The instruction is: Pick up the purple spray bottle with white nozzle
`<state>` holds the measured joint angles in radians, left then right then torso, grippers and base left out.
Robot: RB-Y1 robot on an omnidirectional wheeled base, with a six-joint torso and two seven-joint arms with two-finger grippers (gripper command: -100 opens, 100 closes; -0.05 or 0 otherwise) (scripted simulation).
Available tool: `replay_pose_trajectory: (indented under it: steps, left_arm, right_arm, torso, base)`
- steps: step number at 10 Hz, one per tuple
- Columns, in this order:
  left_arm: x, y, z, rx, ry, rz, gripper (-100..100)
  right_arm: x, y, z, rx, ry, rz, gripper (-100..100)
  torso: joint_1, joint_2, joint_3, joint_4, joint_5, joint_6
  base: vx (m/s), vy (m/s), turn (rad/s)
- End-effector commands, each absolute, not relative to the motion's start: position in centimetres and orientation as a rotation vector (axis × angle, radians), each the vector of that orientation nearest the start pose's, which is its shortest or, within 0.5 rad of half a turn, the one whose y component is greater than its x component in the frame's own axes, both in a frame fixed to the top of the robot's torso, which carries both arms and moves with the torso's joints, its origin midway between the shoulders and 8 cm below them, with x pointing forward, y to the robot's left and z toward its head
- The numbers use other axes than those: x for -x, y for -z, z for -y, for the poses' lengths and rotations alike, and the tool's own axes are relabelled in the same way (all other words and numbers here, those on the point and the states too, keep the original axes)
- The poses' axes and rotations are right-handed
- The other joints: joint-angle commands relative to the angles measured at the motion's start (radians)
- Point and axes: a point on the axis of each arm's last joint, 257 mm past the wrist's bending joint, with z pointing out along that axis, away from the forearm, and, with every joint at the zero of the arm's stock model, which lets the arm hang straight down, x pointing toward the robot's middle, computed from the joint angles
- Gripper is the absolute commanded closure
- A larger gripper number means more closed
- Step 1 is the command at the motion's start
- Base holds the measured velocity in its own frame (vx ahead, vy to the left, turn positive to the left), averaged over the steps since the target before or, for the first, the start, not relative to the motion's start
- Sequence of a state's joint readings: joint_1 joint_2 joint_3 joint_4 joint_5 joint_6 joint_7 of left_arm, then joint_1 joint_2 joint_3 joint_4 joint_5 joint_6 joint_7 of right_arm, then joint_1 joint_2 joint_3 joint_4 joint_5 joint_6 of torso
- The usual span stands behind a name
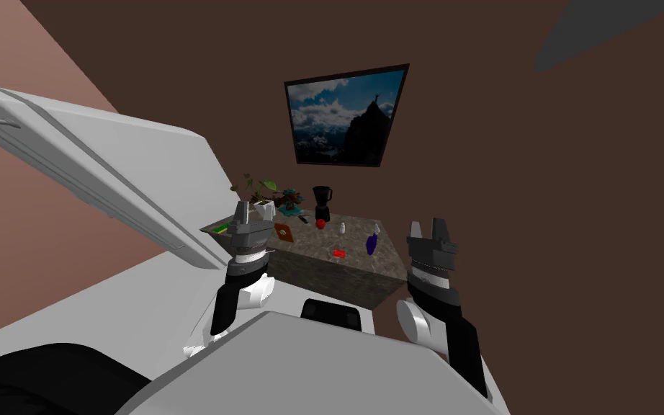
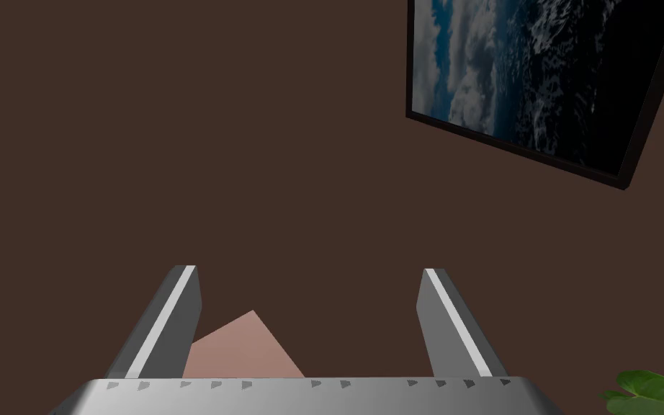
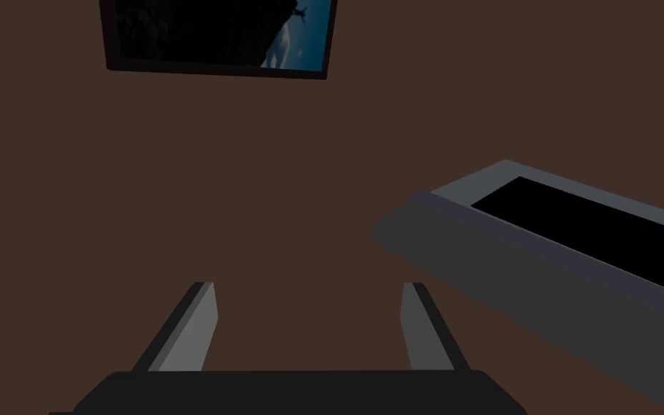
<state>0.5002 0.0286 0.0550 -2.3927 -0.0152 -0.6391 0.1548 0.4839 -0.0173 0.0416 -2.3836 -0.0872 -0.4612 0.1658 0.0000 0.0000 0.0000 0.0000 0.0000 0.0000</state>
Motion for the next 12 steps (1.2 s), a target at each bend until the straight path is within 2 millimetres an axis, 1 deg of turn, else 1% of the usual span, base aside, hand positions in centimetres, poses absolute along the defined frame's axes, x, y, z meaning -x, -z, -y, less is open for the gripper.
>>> replay_pose_trajectory:
  steps: [1,2,3,7,9,12]
  left_arm:
    - [-28.9,-9.6,-27.5,0.454,1.443,-0.449,0]
    - [-28.9,-9.6,-27.5,0.454,1.443,-0.448,0]
    - [-28.9,-9.6,-27.5,0.454,1.443,-0.448,0]
    - [-28.9,-9.6,-27.5,0.454,1.443,-0.448,0]
    - [-28.9,-9.6,-27.5,0.454,1.443,-0.448,0]
    - [-28.9,-9.6,-27.5,0.454,1.443,-0.448,0]
  right_arm:
    - [-33.6,-6.0,26.4,-0.551,-1.231,-0.625,-100]
    - [-33.8,-5.7,26.2,-0.538,-1.211,-0.652,-100]
    - [-34.4,-4.9,25.9,-0.506,-1.163,-0.714,-100]
    - [-35.9,-2.6,25.7,-0.436,-1.033,-0.861,-100]
    - [-36.8,-1.0,25.8,-0.403,-0.956,-0.939,-100]
    - [-38.3,2.1,26.7,-0.362,-0.829,-1.062,-100]
  torso:
    - [0.0,0.0,0.0,0.0,0.0,0.0]
    - [0.0,0.002,0.001,0.0,0.0,0.0]
    - [0.0,0.004,0.002,0.001,0.0,0.0]
    - [0.002,0.004,0.002,0.001,0.001,0.0]
    - [0.003,0.003,0.002,0.001,0.001,0.0]
    - [0.003,0.002,0.001,0.001,0.001,0.0]
  base:
    - [-0.032,0.001,-0.07]
    - [-0.067,0.014,-0.074]
    - [-0.083,0.032,-0.062]
    - [-0.064,0.037,-0.028]
    - [-0.044,0.045,-0.01]
    - [-0.034,0.053,0.003]
